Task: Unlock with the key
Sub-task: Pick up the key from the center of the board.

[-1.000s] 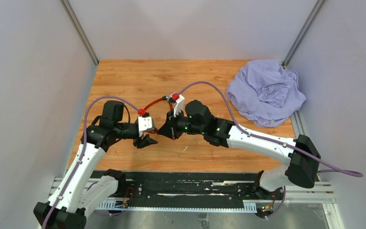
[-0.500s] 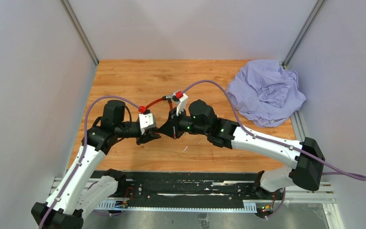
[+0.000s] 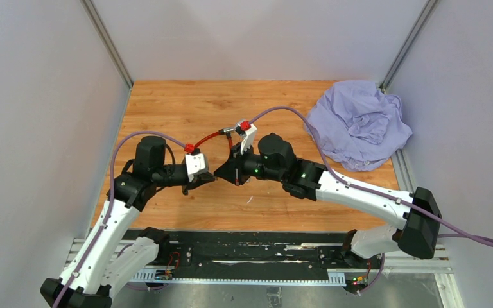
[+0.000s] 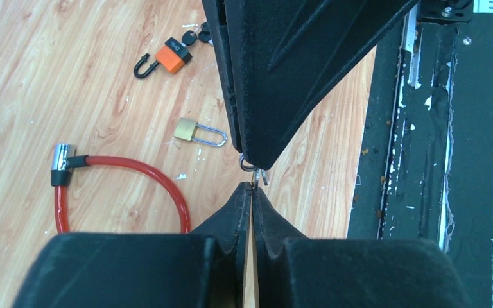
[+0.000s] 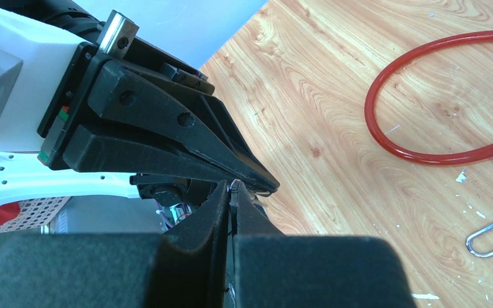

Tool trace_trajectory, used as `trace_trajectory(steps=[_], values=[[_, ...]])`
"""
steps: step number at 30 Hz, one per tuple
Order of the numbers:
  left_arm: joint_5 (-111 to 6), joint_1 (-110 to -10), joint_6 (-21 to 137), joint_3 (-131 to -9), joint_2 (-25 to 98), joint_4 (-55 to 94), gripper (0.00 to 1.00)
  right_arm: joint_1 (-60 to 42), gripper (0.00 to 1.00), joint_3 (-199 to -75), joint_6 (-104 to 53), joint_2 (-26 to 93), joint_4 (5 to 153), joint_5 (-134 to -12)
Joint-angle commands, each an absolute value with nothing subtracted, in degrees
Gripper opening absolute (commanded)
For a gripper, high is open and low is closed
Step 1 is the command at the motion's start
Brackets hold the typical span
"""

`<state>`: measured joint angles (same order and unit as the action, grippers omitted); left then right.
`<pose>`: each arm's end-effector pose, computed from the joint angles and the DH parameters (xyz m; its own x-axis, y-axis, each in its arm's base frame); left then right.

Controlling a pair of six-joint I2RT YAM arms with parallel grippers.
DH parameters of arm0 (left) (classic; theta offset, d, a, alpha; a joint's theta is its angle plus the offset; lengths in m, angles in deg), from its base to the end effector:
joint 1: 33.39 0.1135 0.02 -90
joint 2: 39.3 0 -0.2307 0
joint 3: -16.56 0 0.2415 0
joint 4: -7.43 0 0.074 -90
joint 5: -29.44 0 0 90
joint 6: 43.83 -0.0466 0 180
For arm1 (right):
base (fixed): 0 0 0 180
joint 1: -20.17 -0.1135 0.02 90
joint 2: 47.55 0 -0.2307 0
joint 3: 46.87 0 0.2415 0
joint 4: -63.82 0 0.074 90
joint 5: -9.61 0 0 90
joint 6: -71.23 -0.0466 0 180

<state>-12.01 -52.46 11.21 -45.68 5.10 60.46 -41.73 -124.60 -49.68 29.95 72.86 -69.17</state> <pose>0.1500 -0.0888 0.2885 0.0093 0.3981 -0.9173 0.9638 0.2408 0.1143 0.1474 0.2953 0.3214 -0.5529 0.0343 -0.8325 -0.7830 0.3203 0.5332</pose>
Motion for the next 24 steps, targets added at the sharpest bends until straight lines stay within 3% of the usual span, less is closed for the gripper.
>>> trace_trajectory(steps=[1,7,16,17,19,20,24], values=[[-12.3,-53.0,10.8,-46.0,4.6,59.3,0.06,-42.6,0.01,-124.2,-50.3,28.3,72.1,-70.0],[-13.6,-52.9,8.8,-47.1,4.2,59.2,0.00,-42.7,0.01,-124.2,-50.4,28.2,72.2,-69.6],[-13.5,-53.0,8.5,-47.8,3.9,59.3,0.01,-42.8,0.01,-124.2,-50.9,28.2,71.8,-69.2],[-11.8,-52.9,8.8,-47.5,3.7,59.7,0.06,-42.8,0.01,-124.3,-51.0,28.1,71.7,-69.2],[-8.8,-53.1,10.3,-46.7,3.3,60.1,0.30,-42.8,0.01,-124.3,-51.1,28.0,71.5,-69.2],[-7.6,-53.4,11.1,-46.4,3.2,60.1,0.36,-42.9,0.01,-124.4,-51.0,27.9,71.5,-69.3],[-5.7,-54.9,12.1,-45.9,2.9,60.2,0.44,-43.1,0.01,-124.6,-51.1,28.0,71.4,-69.5]])
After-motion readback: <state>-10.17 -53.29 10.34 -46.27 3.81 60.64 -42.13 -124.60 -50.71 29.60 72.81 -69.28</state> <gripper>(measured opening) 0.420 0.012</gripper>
